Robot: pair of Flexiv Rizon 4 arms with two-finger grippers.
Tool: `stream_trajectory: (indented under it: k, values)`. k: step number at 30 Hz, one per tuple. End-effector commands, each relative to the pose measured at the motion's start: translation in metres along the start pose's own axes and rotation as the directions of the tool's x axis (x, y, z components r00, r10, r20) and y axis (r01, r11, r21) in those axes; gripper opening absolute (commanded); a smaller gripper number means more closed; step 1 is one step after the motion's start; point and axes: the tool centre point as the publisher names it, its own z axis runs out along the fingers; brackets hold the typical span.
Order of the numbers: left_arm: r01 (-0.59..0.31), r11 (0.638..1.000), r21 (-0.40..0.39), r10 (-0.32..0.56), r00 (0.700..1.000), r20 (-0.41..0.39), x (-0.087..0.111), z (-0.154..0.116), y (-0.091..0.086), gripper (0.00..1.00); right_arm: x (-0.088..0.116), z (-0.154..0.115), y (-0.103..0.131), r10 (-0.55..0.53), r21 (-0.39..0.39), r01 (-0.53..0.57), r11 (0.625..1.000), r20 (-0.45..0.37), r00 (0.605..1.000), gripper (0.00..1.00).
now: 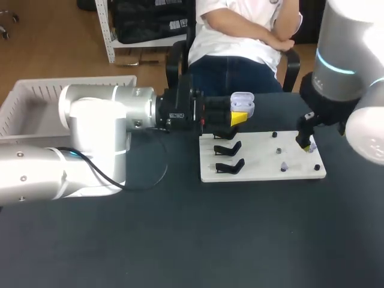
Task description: Pick up each earbud case from the left stands, insert the matching earbuds, close the lid, and place the case in the box.
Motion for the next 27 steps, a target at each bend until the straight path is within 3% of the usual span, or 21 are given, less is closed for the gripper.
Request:
stream_trajectory:
  k: [1,6,17,27]
  values:
    - [-0.003,1.0,-0.007,0.003,1.0,0.004,0.001,0.0,-0.002,0.0,-0.008,0.015,0.001,0.016,0.036,-0.016,0.999,0.001,1.0,1.0]
    - [-0.003,1.0,-0.007,0.003,1.0,0.004,0.001,0.0,-0.002,0.0,-0.01,0.029,-0.005,-0.008,0.048,0.009,0.999,-0.015,1.0,1.0]
    - [-0.003,1.0,-0.007,0.003,1.0,0.004,0.001,0.0,-0.002,0.0,-0.02,0.051,-0.012,-0.034,-0.019,0.034,0.999,-0.021,0.999,1.0]
    - [-0.003,1.0,-0.007,0.003,1.0,0.004,0.001,0.0,-0.002,0.0,-0.025,0.06,-0.01,-0.045,-0.031,0.043,0.999,-0.038,0.998,0.92]
